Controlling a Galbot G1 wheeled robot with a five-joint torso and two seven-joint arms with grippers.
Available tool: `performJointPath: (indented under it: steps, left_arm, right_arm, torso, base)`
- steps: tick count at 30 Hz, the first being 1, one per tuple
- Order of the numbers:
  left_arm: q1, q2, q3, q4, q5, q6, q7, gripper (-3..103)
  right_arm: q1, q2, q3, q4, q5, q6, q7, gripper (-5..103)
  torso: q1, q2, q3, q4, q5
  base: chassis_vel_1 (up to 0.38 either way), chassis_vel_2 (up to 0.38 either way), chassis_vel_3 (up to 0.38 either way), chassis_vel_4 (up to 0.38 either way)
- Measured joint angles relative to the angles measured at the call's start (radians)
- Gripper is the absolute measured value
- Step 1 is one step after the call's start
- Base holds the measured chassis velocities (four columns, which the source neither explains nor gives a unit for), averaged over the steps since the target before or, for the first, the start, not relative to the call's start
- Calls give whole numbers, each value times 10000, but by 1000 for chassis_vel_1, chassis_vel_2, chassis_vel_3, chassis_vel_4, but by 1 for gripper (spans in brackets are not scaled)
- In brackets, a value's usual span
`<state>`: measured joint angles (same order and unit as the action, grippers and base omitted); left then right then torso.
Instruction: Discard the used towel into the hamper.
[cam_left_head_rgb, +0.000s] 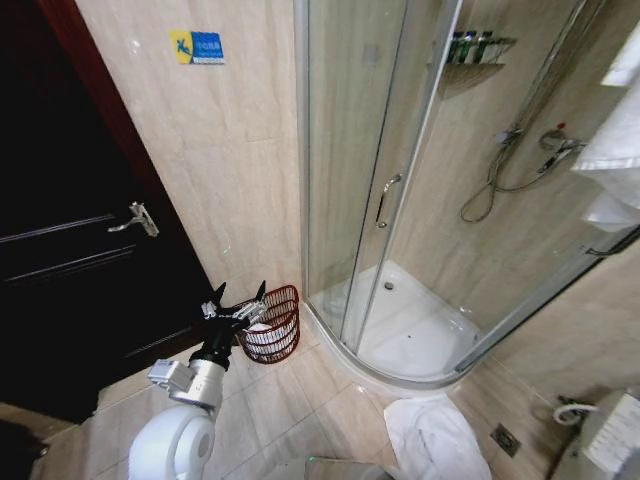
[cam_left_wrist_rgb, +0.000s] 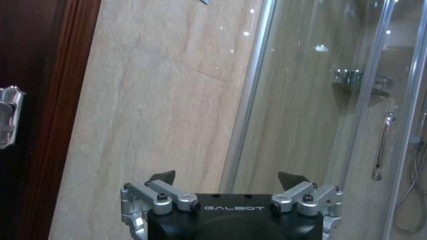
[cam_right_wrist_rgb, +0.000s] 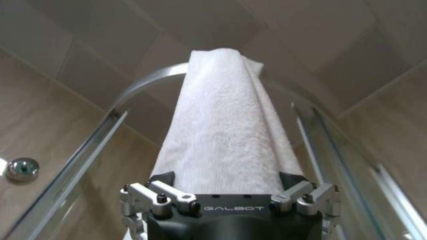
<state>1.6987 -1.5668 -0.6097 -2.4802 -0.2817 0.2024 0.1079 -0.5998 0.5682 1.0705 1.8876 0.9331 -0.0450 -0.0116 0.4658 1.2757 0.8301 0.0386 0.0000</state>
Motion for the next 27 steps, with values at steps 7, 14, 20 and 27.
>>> performJointPath:
  steps: [7, 14, 20, 27]
  left_arm:
    - [0, -3, 0, 0, 0, 0, 0, 100]
    - [0, -3, 2, 0, 0, 0, 1, 100]
    - [0, -3, 1, 0, 0, 0, 0, 100]
    - [0, -3, 2, 0, 0, 0, 0, 100]
  right_arm:
    - [1280, -928, -787, -930, 270, -449, -7, 100]
    - [2129, -1367, -1470, -1180, 1073, -780, -61, 100]
    - [2639, -1230, -2133, -1074, 1945, -1025, -60, 100]
    - [3796, -1218, -3519, -1540, 1407, -1298, 87, 100]
  torso:
    - [1, 0, 0, -1, 3]
    - [0, -1, -1, -2, -3]
    - [0, -1, -1, -1, -1]
    - [0, -2, 0, 1, 2]
  base:
    - [0, 0, 0, 0]
    - [0, 0, 0, 0]
    - [0, 0, 0, 0]
    - [0, 0, 0, 0]
